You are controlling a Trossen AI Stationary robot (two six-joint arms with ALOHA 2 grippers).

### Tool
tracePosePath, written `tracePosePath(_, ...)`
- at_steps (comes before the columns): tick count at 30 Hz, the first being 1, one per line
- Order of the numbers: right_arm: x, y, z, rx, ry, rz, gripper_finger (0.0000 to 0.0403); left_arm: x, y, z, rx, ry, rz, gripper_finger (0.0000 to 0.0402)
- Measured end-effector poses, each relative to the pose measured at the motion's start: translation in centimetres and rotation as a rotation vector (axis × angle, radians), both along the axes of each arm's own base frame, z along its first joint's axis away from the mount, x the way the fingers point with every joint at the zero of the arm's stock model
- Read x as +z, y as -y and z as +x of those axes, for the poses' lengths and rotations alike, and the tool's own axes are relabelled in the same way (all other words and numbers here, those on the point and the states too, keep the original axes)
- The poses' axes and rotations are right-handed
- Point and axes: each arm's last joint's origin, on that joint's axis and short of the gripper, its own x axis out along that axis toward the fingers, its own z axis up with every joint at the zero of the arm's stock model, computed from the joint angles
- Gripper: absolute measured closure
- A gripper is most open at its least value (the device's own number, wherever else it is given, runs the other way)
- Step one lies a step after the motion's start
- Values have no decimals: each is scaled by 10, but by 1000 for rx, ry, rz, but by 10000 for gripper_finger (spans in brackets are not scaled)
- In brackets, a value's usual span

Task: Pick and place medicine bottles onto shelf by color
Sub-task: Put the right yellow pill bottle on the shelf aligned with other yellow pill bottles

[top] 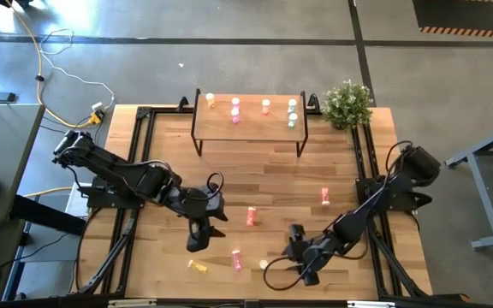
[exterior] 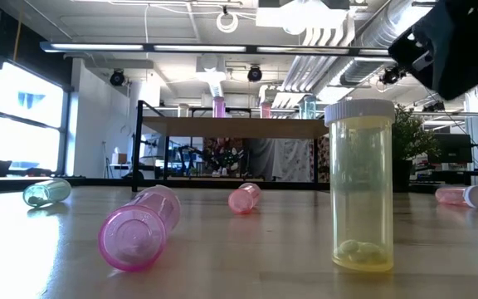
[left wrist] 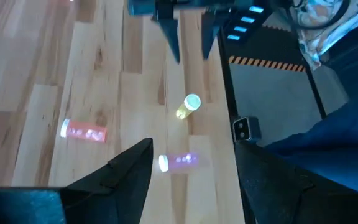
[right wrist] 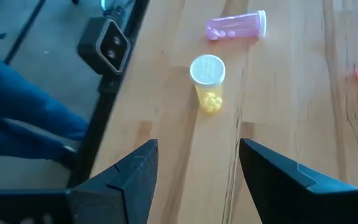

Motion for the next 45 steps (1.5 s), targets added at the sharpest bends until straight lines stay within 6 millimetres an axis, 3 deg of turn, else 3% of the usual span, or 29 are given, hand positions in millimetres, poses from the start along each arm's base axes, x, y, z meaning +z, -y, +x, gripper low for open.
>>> tracePosePath(9, -41, -12, 14, -34, 25, -68, 187, 0, 4, -1, 45, -3, -24, 181)
tracePosePath(19, -69, -18, 24, -97, 67, -69, 188, 0, 6, -2, 45, -2, -21, 181)
tracePosePath(33, -87, -26, 36, -157, 197, -9, 188, 0, 5, -2, 58, -3, -5, 181)
tracePosePath(45, -89, -26, 38, -203, 225, -10, 201, -1, 4, -2, 71, -4, 10, 181)
